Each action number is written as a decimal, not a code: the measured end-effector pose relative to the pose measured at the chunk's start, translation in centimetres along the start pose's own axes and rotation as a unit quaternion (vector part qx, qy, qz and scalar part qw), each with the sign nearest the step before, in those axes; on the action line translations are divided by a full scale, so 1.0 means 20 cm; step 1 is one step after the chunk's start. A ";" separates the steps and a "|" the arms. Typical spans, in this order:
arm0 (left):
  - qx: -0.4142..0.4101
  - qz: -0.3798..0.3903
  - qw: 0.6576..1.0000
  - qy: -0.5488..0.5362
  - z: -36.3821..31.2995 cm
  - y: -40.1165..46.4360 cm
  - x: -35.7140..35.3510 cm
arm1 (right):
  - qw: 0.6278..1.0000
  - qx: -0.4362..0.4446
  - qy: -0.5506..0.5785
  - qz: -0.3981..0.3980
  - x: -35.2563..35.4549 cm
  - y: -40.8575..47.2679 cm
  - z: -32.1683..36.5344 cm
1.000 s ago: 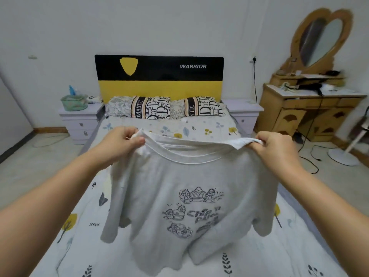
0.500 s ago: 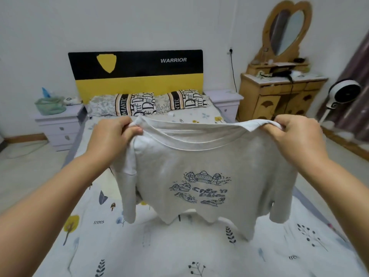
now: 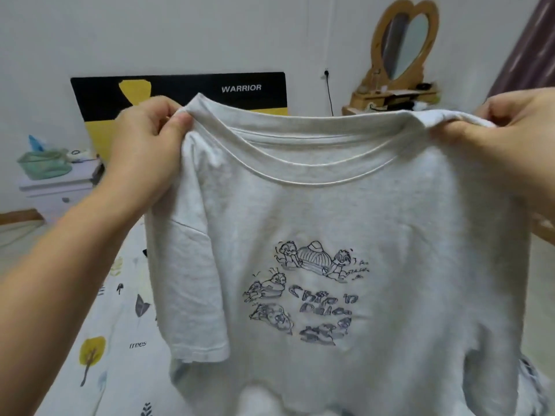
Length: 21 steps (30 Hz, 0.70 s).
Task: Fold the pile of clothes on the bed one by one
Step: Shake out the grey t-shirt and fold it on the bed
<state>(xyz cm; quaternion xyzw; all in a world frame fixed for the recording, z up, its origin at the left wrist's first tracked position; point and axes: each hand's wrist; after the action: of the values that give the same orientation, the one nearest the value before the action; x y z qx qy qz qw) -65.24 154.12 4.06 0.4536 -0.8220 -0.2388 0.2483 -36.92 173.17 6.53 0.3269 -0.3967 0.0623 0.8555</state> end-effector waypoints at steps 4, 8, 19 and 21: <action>0.043 0.048 0.994 0.084 0.30 -0.01 -0.23 | 0.995 -0.031 -0.057 0.071 -0.28 0.02 -0.14; 0.139 0.165 0.963 0.158 0.80 -0.16 -0.47 | 0.966 -0.109 -0.121 0.203 -0.75 -0.02 -0.47; 0.256 0.294 0.879 0.277 1.81 -0.58 -1.05 | 0.913 -0.139 -0.181 0.339 -1.79 -0.19 -1.16; 0.247 0.278 0.880 0.295 1.94 -0.59 -1.15 | 0.915 -0.132 -0.185 0.333 -1.93 -0.16 -1.24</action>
<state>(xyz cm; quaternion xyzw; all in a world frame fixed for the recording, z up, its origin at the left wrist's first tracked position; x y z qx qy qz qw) -71.43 174.86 -37.15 0.3029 -0.8354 0.1956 0.4149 -46.00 191.69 -34.58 0.0658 -0.6382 0.2295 0.7319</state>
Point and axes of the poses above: each hand's wrist, its own y-axis towards the middle knuckle, its own x-axis out of the back of the hand, z = x × y, and after that the axes turned 14 degrees about -y, right-handed
